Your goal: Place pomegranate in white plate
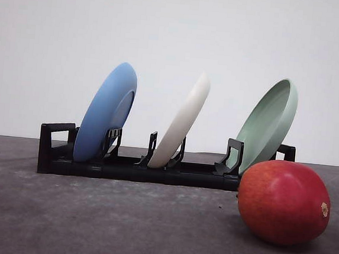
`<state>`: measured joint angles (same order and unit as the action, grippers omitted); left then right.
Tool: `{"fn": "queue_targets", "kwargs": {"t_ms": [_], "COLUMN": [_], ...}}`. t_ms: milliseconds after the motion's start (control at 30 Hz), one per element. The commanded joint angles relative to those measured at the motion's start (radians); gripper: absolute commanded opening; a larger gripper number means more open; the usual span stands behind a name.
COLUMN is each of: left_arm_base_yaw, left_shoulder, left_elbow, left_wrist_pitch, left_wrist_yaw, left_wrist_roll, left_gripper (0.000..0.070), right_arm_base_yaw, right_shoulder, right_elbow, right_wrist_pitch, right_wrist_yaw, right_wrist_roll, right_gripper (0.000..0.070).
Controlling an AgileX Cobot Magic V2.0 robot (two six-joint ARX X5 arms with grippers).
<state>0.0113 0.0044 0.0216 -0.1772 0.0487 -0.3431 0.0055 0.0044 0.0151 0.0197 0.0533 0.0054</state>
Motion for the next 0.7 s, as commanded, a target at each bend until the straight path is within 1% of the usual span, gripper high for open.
{"fn": "queue_targets", "kwargs": {"t_ms": [0,67,167,200,267,333,400,500,667], "left_arm_base_yaw": [0.002,0.002,0.002,0.002,0.002,0.002,0.002,0.002,0.002], "left_shoulder": [-0.001,-0.001,-0.001,-0.001,-0.001,-0.001,-0.001,0.011,0.084], "left_elbow": [-0.009,-0.003,0.016,0.021,0.032,0.058,0.106,0.211,0.427], "left_wrist_pitch": [0.04,0.098,0.201,0.238,0.314,0.334,0.29,0.138,-0.176], "left_wrist_yaw": [0.0,0.0,0.0,0.0,0.0,0.0,-0.001,-0.002,-0.002], "left_wrist_roll": [-0.102,-0.122,-0.115,-0.111,-0.091,-0.056,-0.026,-0.008,0.016], "left_gripper": [0.0024,0.0024,0.0023,0.0023,0.0013,0.0011,0.0011,0.0011,0.0011], "right_arm_base_yaw": [0.0,0.0,0.0,0.0,0.0,0.0,0.0,0.0,0.0], "right_shoulder": [-0.001,-0.001,-0.001,-0.001,-0.001,-0.001,0.0,0.0,0.03], "right_elbow": [-0.003,-0.002,0.003,0.012,0.038,0.079,0.128,0.217,0.402], "right_wrist_pitch": [0.023,0.059,0.141,0.161,0.163,0.138,0.101,-0.008,-0.308], "right_wrist_yaw": [0.0,0.001,0.0,0.0,-0.001,-0.011,-0.027,-0.03,-0.035], "right_wrist_roll": [0.099,0.18,0.282,0.3,0.314,0.331,0.357,0.382,0.377], "right_gripper": [0.0017,0.0006,0.0006,0.0006,0.0006,0.0006,0.0006,0.0006,0.0006]}}
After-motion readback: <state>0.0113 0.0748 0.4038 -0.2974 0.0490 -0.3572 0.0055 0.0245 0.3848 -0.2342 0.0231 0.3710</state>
